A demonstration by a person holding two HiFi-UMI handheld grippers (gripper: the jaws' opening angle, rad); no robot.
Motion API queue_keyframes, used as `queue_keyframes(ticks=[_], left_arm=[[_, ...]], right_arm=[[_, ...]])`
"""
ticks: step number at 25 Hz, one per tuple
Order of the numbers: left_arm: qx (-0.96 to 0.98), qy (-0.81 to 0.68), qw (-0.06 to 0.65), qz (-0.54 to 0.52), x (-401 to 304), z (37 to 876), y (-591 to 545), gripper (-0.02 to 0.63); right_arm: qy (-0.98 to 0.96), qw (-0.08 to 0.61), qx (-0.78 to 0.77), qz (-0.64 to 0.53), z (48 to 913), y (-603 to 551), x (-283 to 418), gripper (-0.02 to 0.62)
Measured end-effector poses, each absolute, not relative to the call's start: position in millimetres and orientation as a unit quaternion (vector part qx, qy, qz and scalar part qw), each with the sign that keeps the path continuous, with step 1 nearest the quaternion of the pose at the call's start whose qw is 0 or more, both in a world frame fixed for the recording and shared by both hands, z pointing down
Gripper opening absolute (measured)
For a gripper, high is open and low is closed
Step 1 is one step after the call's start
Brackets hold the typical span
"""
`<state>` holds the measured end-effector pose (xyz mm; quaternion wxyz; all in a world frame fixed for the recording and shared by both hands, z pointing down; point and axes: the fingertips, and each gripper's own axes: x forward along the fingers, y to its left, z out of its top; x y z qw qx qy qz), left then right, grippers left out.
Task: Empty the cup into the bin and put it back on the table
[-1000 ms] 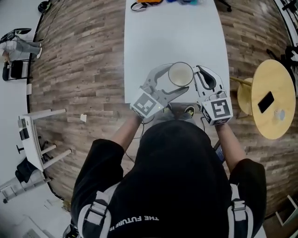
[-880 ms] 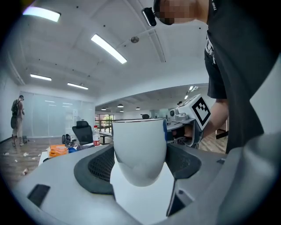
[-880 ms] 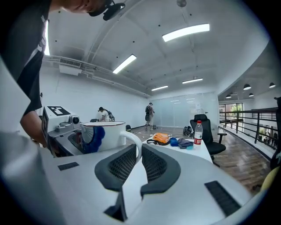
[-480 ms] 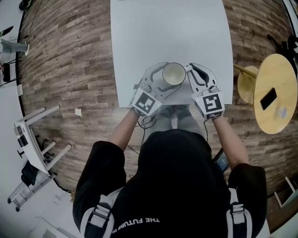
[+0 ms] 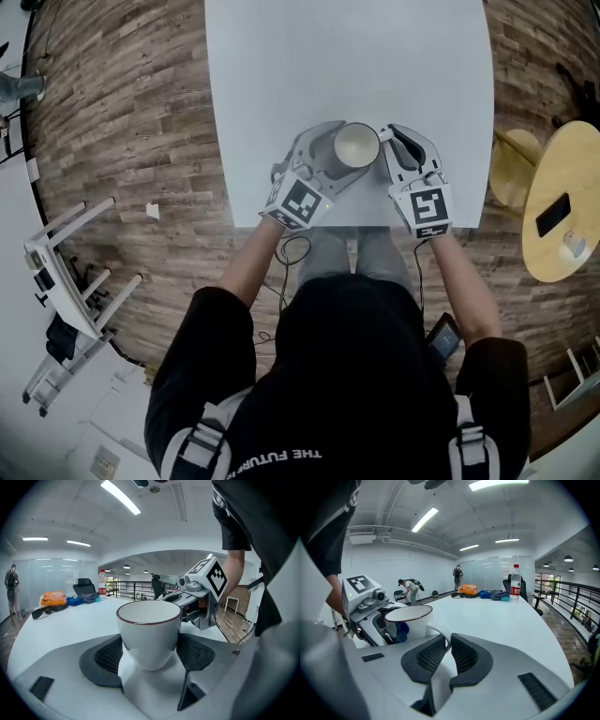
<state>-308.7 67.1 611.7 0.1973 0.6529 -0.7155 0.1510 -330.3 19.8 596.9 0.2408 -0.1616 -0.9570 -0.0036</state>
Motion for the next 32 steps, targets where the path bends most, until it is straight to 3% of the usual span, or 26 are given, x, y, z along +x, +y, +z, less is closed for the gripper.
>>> queue_keyframes(ticks=[24, 28, 32], left_arm=[[0.623, -0.749, 0.19, 0.125, -288.2, 591.6, 124.2, 0.356], [0.604, -0.761, 0.187, 0.143, -273.1, 567.6, 157.2, 0.356], [0.571, -0.803, 0.142, 0.094, -257.7, 482.5, 185.0, 0.354]], right_arm=[[-0.962, 0.246, -0.118, 0.006, 586.4, 30.0, -296.4, 0.067], [-0.968, 0.226, -0.107, -0.006, 549.2, 25.7, -274.8, 0.067], [-0.98, 0.172, -0.097, -0.002, 467.1, 33.7, -248.1, 0.067]])
